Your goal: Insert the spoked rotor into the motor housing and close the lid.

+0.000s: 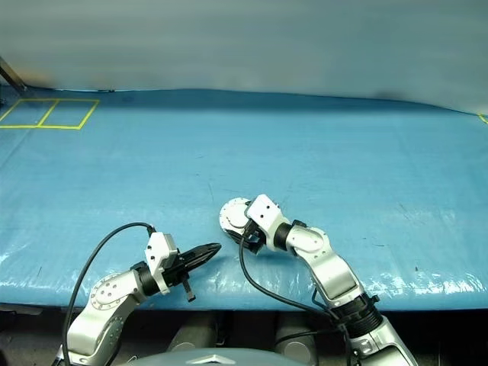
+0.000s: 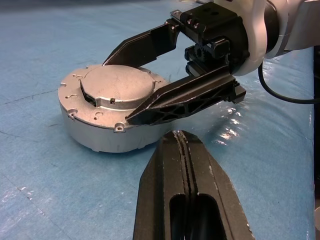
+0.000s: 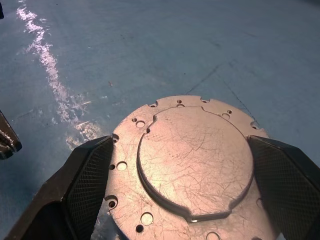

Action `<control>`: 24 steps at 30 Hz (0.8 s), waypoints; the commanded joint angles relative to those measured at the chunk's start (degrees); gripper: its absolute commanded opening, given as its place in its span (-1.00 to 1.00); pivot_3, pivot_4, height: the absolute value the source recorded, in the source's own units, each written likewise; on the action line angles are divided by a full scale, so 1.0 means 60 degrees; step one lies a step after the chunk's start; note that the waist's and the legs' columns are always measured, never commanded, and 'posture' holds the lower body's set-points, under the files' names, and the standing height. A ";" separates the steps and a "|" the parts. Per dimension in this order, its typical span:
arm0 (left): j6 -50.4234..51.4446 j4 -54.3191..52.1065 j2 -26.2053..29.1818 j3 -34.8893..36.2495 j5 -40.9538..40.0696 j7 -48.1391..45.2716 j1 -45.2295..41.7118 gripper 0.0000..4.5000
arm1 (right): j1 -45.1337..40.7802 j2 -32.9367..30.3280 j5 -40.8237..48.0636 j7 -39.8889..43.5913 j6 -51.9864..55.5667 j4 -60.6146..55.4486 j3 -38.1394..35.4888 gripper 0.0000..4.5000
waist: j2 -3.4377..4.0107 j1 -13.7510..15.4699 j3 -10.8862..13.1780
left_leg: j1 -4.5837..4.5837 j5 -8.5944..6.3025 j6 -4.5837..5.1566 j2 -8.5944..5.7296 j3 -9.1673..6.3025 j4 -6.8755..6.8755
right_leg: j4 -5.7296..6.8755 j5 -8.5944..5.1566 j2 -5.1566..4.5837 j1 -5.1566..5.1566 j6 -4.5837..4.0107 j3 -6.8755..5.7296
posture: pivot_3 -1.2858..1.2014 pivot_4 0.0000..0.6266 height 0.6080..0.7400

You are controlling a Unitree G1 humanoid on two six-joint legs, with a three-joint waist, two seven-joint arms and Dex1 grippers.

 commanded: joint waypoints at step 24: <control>0.0972 0.0173 0.0058 0.1114 -0.0866 0.0700 -0.1403 -1.00 | 0.0197 0.0583 -0.0374 -0.0553 0.1729 0.0550 -0.0212 0.35 | 0.0008 -0.0003 -0.0044 | 0.0095 0.0000 -0.0008 0.0014 -0.0004 -0.0004 | 0.0012 -0.0016 0.0009 0.0073 0.0013 0.0004 | 0.03 -0.52 1.00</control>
